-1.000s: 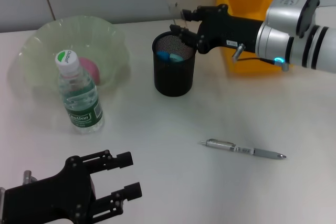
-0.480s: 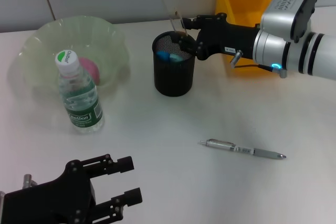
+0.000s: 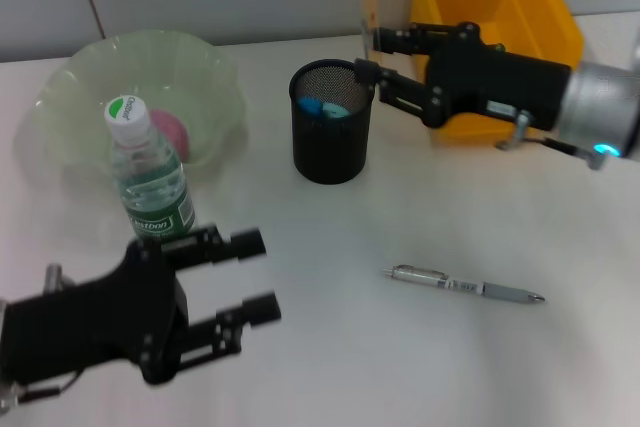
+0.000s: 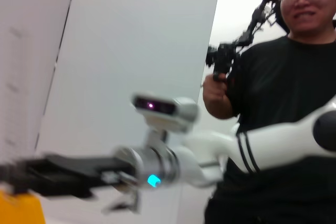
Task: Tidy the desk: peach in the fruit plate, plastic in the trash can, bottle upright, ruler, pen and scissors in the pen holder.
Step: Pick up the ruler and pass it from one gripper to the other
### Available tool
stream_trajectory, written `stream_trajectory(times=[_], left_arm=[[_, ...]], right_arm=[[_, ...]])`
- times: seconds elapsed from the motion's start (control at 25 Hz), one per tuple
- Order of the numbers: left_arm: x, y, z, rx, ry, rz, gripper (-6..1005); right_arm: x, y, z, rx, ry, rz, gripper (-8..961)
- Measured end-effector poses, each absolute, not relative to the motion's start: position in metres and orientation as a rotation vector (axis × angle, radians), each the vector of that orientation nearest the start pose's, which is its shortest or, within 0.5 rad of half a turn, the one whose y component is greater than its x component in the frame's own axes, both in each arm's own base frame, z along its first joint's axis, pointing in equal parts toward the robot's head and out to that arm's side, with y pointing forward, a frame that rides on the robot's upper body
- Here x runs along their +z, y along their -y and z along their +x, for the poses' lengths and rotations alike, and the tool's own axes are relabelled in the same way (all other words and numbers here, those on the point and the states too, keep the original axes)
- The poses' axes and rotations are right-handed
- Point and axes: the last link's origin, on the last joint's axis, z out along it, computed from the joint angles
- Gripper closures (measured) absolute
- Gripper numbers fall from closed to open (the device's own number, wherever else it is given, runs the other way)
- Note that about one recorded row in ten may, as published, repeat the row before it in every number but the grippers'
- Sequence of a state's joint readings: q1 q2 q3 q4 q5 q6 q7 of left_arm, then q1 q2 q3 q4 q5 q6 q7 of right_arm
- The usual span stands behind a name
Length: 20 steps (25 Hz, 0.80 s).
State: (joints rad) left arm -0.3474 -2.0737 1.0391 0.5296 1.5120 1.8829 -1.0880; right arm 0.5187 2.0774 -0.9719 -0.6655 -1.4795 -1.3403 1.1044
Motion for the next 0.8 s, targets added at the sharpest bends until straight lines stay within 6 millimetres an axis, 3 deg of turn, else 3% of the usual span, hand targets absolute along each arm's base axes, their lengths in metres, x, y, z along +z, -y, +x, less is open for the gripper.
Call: stream_trajectory(times=[0.16,0.36,0.76,0.8], left_arm=[[-0.002,-0.265,-0.225,-1.369,0.187,-2.719,408],[0.002,-0.278,-0.208,-1.388,0.091,-2.726,409],[-0.001,-0.291,-0.197,-1.393,0.112,-2.706,364],[-0.001,-0.293,-0.196,-1.388,0.116,-2.714,285]], right_arm=[[0.014,-0.335,0.222,0.971,-0.214,-2.570,571],[0.009,-0.313,0.219,0.972,-0.246,-2.763,567],[-0.002,-0.299,0.214,0.960,-0.221,-2.908,560],[-0.002,-0.299,0.214,0.960,-0.221,-2.908,559]])
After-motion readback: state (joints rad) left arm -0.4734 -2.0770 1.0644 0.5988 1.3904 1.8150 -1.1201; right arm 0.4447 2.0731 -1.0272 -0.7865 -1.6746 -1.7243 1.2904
